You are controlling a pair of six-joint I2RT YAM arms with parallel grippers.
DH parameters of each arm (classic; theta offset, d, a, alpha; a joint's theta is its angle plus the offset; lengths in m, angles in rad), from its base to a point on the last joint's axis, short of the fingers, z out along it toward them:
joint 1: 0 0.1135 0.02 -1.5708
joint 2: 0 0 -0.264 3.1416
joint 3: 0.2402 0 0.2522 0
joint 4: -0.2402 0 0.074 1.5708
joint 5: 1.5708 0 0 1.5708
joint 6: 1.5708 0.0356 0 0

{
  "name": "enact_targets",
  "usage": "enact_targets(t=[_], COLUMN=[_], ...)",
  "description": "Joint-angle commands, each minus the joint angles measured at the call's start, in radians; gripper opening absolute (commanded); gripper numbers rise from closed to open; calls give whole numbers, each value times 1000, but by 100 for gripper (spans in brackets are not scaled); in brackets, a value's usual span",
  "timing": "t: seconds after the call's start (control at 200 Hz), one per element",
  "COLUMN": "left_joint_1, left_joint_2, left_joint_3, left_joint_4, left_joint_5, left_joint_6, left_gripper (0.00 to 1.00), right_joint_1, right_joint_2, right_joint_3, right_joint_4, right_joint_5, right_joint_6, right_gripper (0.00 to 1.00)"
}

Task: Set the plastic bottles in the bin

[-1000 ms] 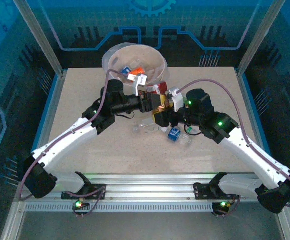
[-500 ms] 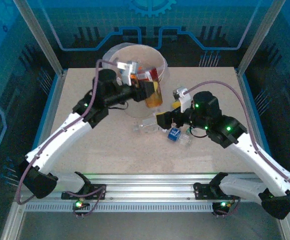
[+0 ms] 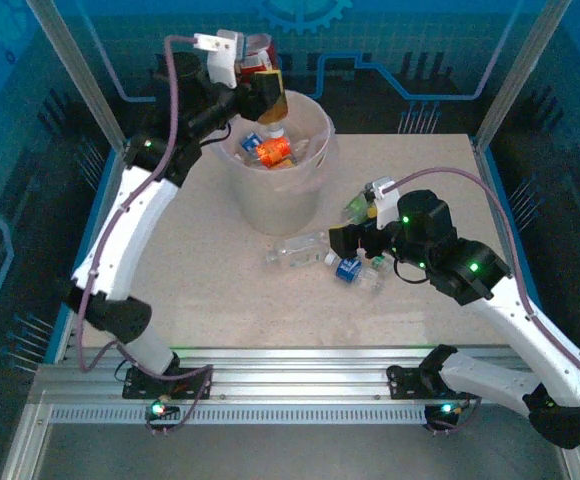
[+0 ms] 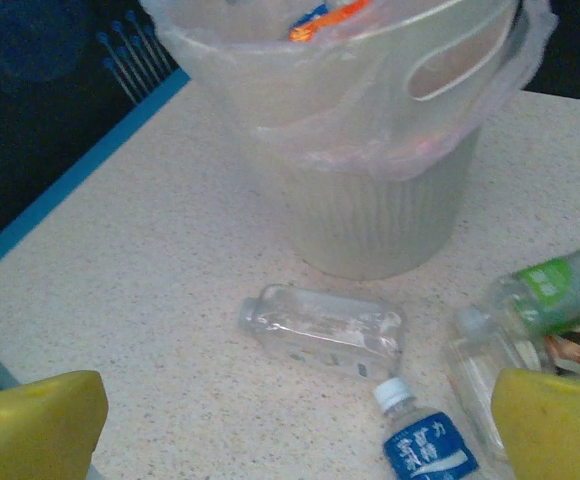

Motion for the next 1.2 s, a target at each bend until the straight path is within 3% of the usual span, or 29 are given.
enact_targets(t=[0.0,0.19,0.425,0.755,0.9,1.001,1.196], left_joint_1=[9,12,11,11,11,10,3], left_joint_2=[100,248,325,422,450,462,480], left_joint_3=[117,275,270,274,281,299,358], left_joint_4=[-140,-295,-367,-423,-435,-439,-439], left_joint_5=[-122,-222,-248,-260,-259,-251,-248], left_joint_6=[164,266,331,405,405,402,398], left_gripper=[46,46,47,52,62,78,89], right_joint_1=[-16,-34,-83,-134,-137,-139,-141], right_joint_2=[15,40,49,46,48,48,47], right_joint_3=[47,71,64,38,36,35,28], right_joint_4=[-50,-115,-164,-170,-169,-169,-166], right_joint_5=[79,161,195,150,144,142,138], right_joint_6=[26,67,124,157,153,153,153], right_gripper=[100,100,100,100,100,100,100])
